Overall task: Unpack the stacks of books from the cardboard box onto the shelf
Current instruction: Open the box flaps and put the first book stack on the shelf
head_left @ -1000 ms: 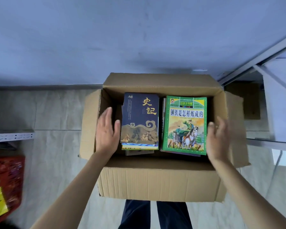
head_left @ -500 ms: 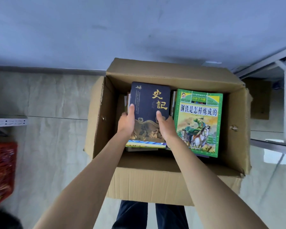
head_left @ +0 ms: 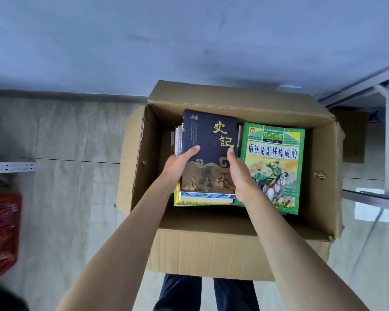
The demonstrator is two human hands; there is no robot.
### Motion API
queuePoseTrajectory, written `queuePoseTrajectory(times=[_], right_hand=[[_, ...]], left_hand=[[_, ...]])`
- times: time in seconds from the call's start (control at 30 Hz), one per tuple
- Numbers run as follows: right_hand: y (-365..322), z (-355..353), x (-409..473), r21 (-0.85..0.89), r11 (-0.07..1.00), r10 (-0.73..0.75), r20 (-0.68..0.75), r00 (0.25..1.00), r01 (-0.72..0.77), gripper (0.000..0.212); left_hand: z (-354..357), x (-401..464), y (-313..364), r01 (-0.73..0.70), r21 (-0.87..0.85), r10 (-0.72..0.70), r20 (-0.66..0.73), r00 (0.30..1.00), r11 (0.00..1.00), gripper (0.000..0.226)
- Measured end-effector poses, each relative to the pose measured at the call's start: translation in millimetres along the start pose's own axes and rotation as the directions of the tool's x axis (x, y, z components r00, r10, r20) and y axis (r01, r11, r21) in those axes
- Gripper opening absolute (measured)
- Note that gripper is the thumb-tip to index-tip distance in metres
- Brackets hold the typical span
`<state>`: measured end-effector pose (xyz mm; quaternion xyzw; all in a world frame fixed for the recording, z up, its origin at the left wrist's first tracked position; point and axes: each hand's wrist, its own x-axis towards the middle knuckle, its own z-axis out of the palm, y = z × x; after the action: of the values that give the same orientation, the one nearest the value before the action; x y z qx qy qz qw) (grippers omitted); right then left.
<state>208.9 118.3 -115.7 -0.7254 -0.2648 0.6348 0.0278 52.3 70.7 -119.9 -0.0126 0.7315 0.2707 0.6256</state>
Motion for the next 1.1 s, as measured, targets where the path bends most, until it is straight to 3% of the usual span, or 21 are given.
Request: queuePoseTrajectory(times=[0.07,0.13,0.2,0.27,0.33,0.4,0.5,0.53,0.7,0.8,0.93,1.1], right_hand=[[-2,-1,-7,0.015,1.0,-0.002,0.029,1.0,0.002,0.09],[-4,-4,-19,-0.004,0.999,-0.042,0.05,0.998,0.042,0.091],[-5,-10,-36,-0.017,0.99,-0.14,0.065,0.988,0.141,0.07],[-9,-16,-58,-0.049,0.965,-0.255,0.081,0.963,0.259,0.032],[-14,-19,-72,-0.063,0.939,-0.331,0.091,0.939,0.337,0.023],[-29,-23,-93,-0.146,0.892,-0.413,0.12,0.903,0.428,0.038],[-58,-25,-137,-0.324,0.841,-0.389,0.193,0.901,0.433,0.1],[-66,-25,-156,-0.343,0.829,-0.375,0.244,0.894,0.441,0.111],[-102,-12,-255,-0.416,0.732,-0.324,0.483,0.813,0.539,0.1],[-109,11,-325,-0.392,0.704,-0.279,0.614,0.739,0.592,0.093],[-86,52,-432,-0.347,0.609,-0.302,0.73,0.613,0.714,0.106],[-28,111,-557,-0.197,0.533,-0.252,0.891,0.377,0.823,0.076]], left_hand=[[-6,-5,-3,0.0,-0.059,0.006,0.092,0.996,0.998,0.07],[-8,-15,-6,-0.045,-0.107,0.054,0.087,0.995,0.993,0.065],[-8,-32,-7,-0.102,-0.155,0.117,0.088,0.989,0.983,0.068],[-11,-55,-7,-0.126,-0.242,0.159,0.121,0.98,0.962,0.072],[-14,-76,-4,-0.126,-0.34,0.189,0.16,0.969,0.932,0.067],[-20,-104,0,-0.165,-0.433,0.251,0.15,0.956,0.886,0.054],[-29,-154,7,-0.253,-0.548,0.358,0.092,0.929,0.797,0.029],[-34,-174,8,-0.272,-0.578,0.376,0.066,0.924,0.769,0.027],[-76,-282,7,-0.338,-0.685,0.439,-0.03,0.898,0.645,0.035],[-111,-351,-12,-0.401,-0.707,0.445,-0.135,0.885,0.583,0.037],[-166,-447,-56,-0.502,-0.697,0.411,-0.314,0.856,0.512,0.049],[-240,-567,-133,-0.653,-0.67,0.438,-0.498,0.749,0.354,0.049]])
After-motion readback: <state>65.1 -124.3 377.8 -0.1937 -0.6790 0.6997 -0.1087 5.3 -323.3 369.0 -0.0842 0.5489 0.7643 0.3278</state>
